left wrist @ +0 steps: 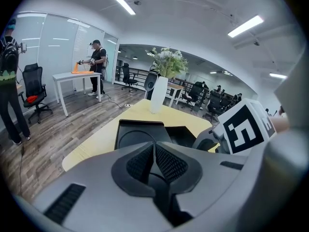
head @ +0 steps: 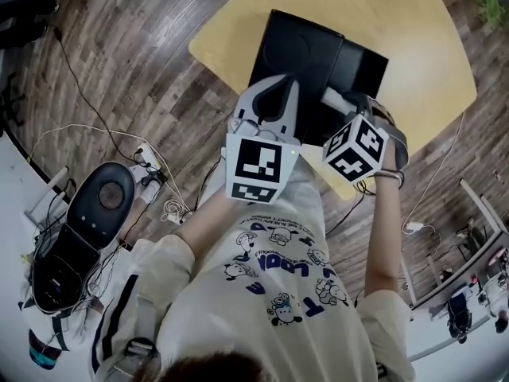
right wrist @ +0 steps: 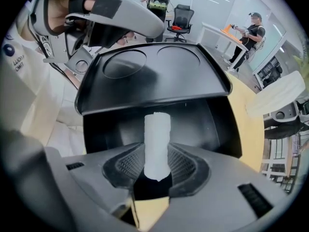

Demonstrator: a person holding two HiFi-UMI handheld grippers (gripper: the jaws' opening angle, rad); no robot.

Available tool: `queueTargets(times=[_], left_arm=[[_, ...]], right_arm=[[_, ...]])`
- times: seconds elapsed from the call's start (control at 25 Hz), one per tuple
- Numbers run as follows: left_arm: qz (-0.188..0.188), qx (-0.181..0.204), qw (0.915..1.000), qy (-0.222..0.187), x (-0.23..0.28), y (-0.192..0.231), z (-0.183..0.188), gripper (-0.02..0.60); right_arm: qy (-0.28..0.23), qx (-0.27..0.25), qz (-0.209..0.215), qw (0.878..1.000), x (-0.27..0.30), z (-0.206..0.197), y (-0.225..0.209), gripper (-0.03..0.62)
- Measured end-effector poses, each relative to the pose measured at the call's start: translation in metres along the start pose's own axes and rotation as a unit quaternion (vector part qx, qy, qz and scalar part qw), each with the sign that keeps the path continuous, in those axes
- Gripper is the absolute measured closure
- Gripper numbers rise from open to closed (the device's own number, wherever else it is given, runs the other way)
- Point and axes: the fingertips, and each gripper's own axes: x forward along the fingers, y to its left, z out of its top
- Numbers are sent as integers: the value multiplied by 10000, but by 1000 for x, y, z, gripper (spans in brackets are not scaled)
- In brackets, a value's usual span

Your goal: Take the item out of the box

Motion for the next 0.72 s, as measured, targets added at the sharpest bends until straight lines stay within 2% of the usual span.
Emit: queueTargets(times=[0.4,0.72], left_arm=[[-177,151,9996,-130,-4,-6,8,554],[-323,322,9986,-281,-5,-11,18,554]], right_arm=[[-294,634,-265,9972,-17,0,3,439],[-804,1532,-458,9839,-31,7,5,439]])
